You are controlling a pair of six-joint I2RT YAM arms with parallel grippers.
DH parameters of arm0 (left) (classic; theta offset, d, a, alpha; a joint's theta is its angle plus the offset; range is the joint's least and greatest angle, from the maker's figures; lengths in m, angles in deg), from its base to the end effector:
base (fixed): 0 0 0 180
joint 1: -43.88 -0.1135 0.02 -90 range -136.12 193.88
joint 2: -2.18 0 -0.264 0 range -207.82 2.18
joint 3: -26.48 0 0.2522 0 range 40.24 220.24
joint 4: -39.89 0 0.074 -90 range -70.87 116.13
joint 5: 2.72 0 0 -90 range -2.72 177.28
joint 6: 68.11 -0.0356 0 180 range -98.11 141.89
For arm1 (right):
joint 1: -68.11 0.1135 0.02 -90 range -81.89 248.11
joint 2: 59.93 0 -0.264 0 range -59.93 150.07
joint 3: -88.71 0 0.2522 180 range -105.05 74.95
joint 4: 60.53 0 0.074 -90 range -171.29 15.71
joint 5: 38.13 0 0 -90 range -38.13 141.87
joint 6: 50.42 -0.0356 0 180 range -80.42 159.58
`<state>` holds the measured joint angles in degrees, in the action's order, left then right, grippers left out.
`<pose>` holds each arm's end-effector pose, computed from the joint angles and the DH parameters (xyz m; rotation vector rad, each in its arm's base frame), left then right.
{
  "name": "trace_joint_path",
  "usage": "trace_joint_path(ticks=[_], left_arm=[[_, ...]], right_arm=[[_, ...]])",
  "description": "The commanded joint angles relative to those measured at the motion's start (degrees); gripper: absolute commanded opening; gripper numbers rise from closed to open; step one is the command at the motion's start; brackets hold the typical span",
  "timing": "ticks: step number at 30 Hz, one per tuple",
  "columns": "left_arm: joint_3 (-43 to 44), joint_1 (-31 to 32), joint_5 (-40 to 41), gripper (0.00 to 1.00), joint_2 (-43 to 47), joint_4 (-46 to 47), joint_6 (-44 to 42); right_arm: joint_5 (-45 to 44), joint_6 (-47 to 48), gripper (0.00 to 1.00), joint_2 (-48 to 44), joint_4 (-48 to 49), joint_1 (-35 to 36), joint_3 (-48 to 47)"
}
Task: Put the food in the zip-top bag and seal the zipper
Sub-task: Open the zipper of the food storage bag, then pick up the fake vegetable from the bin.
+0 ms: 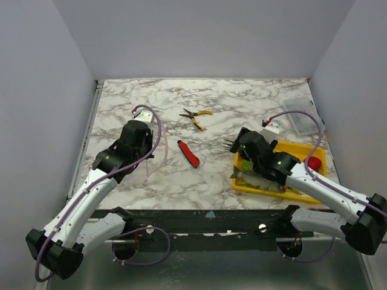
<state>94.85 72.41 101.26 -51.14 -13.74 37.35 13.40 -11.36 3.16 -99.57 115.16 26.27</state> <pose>0.1717 -0.0835 0.3230 0.1225 2.2214 -0.1480 0.1737 0.1541 0.2810 0.4107 2.0646 0.2606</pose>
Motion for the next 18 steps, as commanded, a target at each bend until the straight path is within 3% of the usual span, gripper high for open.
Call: trace_joint_path(ticks=[1,6,18], left_arm=[[0.1,0.0,-1.6,0.0,0.4,1.1,-0.3],[0.0,0.0,-3.5,0.0,0.8,1.4,0.0],[0.1,0.0,-5.8,0.0,0.7,1.5,0.4]], right_arm=[[-2.2,-3.0,0.97,-2.6,-10.1,-5.9,2.7],[1.8,-1.9,1.0,-2.0,-12.8,-13.7,5.1],[7.8,-2.0,0.99,8.6,-7.4,-14.0,7.4]])
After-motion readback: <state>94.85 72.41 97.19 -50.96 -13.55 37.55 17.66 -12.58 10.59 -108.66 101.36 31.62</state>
